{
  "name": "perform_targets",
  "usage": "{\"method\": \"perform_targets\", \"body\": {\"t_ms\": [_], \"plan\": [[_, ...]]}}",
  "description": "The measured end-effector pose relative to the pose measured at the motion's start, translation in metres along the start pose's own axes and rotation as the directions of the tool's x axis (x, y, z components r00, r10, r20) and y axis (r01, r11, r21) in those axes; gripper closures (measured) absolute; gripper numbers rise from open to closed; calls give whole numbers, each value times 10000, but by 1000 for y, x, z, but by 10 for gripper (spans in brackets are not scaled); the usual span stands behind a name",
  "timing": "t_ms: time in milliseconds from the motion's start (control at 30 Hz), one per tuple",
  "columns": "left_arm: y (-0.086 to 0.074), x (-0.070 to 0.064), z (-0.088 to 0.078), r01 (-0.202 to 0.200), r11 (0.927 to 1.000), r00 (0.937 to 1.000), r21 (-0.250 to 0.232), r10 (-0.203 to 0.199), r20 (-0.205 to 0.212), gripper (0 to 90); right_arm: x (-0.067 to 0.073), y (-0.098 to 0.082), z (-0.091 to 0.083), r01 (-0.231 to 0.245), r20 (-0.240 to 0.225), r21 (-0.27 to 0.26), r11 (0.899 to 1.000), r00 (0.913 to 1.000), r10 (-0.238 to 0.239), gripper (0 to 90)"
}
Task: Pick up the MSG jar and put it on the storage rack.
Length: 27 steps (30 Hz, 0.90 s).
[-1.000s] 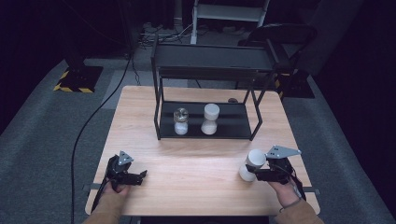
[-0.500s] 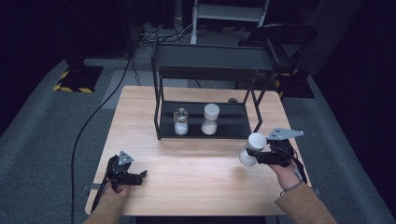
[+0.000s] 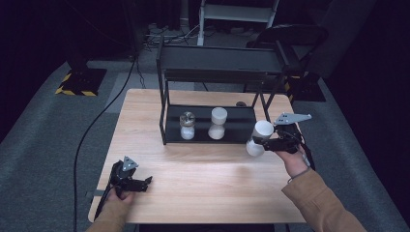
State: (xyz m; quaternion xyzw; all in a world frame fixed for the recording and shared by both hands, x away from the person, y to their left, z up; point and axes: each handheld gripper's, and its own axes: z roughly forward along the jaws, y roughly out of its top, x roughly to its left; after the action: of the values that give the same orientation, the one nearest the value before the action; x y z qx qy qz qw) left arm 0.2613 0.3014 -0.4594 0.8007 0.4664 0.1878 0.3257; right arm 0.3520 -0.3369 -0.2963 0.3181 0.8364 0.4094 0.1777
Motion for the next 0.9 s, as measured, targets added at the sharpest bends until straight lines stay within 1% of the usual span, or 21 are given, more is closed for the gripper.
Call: {"method": "perform_targets", "body": {"t_ms": [100, 233, 433, 700, 867, 900], "plan": [[0, 0, 0, 5, 10000, 10000, -6, -5, 2, 12, -2, 6, 5, 15, 55, 5, 10000, 10000, -15, 338], [0, 0, 0, -7, 10000, 10000, -3, 7, 12, 12, -8, 12, 14, -85, 133, 14, 10000, 9999, 85, 338], [0, 0, 0, -3, 10000, 10000, 7, 3, 18, 12, -17, 22, 27, -184, 328, 189, 9997, 9993, 178, 338], [0, 0, 0, -7, 10000, 10000, 5, 7, 20, 12, -25, 28, 47, -380, 437, 234, 9990, 9984, 370, 338], [0, 0, 0, -14, 10000, 10000, 6, 14, 26, 12, -26, 31, 64, -313, 554, 481, 9984, 9981, 286, 338], [0, 0, 0, -19, 10000, 10000, 5, 19, 28, 12, -26, 31, 66, -367, 566, 499, 9981, 9978, 339, 338]]}}
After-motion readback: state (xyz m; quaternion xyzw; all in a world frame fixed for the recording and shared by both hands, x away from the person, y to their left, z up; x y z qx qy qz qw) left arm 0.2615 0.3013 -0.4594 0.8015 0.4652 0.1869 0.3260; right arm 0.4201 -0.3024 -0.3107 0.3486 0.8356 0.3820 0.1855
